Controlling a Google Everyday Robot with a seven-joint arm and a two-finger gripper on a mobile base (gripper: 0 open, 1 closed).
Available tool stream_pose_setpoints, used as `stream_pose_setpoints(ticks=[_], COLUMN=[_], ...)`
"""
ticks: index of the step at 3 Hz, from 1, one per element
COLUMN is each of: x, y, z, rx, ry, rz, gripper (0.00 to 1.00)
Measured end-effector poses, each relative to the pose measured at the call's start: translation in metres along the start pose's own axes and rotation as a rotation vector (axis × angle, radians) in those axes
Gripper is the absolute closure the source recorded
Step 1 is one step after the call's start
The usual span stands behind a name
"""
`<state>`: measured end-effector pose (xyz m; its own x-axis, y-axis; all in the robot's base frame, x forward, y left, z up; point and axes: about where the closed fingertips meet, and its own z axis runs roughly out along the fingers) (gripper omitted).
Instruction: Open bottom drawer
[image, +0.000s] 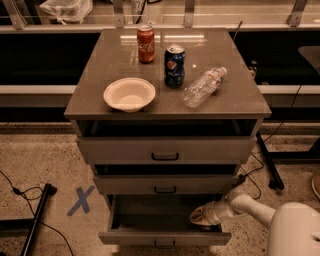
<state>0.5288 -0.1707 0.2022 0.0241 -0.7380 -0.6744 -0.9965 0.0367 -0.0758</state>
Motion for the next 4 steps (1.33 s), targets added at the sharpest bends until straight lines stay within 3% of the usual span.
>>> stream_pose_setpoints(ticks=[2,4], x=[0.017,0.023], y=[0.011,0.041], z=[0.028,0.030], rx=[-0.042,-0.062], ry=[0.036,0.006], rz=[0.018,-0.036], gripper=[1.00,1.00])
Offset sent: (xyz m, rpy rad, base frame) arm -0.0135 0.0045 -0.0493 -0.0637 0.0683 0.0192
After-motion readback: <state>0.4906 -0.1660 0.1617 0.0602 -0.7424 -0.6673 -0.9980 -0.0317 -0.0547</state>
